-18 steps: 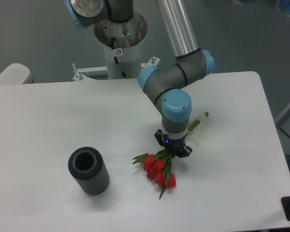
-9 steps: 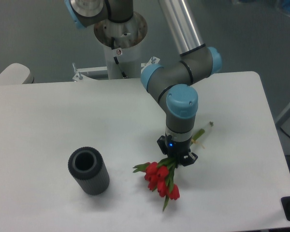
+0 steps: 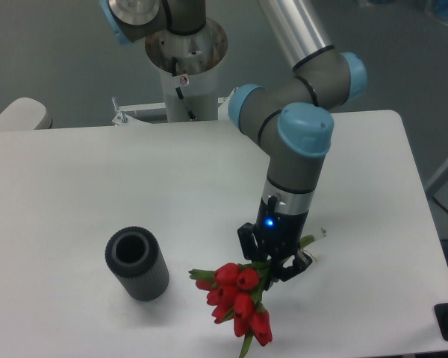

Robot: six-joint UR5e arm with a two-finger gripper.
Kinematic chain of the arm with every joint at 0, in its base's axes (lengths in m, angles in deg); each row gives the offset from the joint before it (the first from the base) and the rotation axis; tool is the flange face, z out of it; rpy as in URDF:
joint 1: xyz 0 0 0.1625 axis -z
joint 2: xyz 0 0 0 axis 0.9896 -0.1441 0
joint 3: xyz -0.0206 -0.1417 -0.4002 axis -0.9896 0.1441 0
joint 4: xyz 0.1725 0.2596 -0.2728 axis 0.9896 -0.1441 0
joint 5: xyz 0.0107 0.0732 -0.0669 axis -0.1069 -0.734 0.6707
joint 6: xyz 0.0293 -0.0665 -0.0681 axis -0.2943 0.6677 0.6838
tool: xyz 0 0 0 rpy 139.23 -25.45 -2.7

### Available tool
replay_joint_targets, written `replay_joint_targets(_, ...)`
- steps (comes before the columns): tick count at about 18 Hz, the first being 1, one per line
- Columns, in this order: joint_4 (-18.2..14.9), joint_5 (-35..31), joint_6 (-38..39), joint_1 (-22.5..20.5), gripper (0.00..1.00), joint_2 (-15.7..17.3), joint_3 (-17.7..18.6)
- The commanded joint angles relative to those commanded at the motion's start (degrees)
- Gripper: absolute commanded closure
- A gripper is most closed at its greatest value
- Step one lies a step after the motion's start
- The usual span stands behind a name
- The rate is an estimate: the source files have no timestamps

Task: Pick up the flowers from the table
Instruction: 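Lift the grasped tulip bunch up off the table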

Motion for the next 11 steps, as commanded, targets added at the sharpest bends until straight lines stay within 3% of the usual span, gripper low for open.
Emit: replay_joint_targets(11,0.0,13.1,4.9,-4.8,0.82,1.8,-0.4)
